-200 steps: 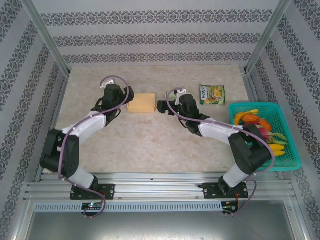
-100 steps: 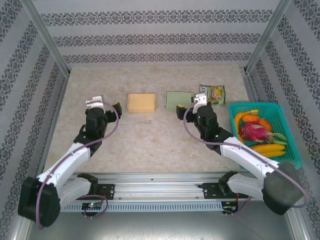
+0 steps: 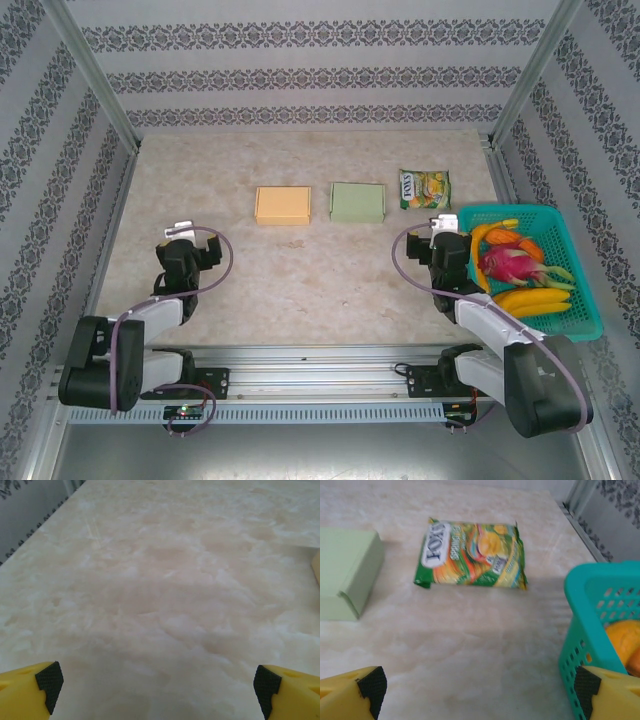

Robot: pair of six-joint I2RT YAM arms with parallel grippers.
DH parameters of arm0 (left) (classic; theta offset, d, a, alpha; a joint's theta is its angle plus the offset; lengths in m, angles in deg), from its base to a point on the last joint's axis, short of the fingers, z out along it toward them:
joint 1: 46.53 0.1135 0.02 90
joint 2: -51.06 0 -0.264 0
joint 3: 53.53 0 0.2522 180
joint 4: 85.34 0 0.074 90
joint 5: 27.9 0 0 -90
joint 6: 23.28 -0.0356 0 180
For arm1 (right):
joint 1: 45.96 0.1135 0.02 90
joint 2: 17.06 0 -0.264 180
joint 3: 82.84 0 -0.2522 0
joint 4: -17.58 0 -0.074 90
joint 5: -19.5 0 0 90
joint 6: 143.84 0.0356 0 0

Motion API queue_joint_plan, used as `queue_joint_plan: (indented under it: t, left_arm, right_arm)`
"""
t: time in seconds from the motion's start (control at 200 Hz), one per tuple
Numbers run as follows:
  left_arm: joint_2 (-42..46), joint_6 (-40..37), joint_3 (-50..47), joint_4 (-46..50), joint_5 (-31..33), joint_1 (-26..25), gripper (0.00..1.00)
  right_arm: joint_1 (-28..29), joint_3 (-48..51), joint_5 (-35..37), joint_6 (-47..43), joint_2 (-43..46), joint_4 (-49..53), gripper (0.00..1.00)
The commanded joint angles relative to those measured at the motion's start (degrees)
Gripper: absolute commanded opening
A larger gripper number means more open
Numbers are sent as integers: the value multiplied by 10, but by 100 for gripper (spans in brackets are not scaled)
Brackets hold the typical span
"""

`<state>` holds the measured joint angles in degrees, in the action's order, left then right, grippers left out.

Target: Fold the paper box

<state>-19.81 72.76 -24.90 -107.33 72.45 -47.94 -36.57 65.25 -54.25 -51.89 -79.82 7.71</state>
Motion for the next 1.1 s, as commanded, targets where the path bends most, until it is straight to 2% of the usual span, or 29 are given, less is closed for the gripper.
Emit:
queue_joint_plan:
  t: [0.0, 0.205, 0.285, 0.345, 0.38, 0.415, 0.48, 0.53, 0.575, 0.615, 0.934, 1.099]
  left_arm:
    - [-23, -5, 5, -102, -63, 10, 100]
    - [-64, -33, 38, -88, -103, 23, 100]
    - [-133, -42, -3, -234, -111, 24, 100]
    - [-202, -51, 1, -314, -132, 26, 100]
    - [-190, -55, 19, -271, -150, 26, 100]
    - [-164, -57, 49, -162, -150, 26, 100]
    - [-195, -51, 70, -172, -133, 26, 100]
    - [-181, -51, 90, -104, -137, 26, 100]
    - [-190, -53, 84, -135, -142, 26, 100]
    - [-183, -54, 91, -107, -142, 26, 100]
    - [-187, -55, 89, -116, -141, 26, 100]
    - [-187, -55, 89, -117, -140, 25, 100]
  right_arm:
    - [-11, 12, -54, 3, -10, -54, 98]
    - [-23, 19, -112, -23, -35, -117, 98]
    - [-26, 28, -145, -39, -39, -145, 98]
    - [-28, 33, -177, -52, -41, -160, 98]
    - [-28, 34, -198, -61, -43, -166, 98]
    - [-28, 35, -218, -68, -45, -170, 98]
    - [-29, 34, -249, -81, -52, -178, 98]
    - [-30, 33, -261, -88, -56, -180, 98]
    - [-30, 32, -269, -96, -62, -185, 98]
    - [-31, 31, -273, -102, -67, -189, 98]
    - [-75, -2, -356, -104, -105, -180, 98]
    - [-77, 0, -353, -102, -104, -183, 98]
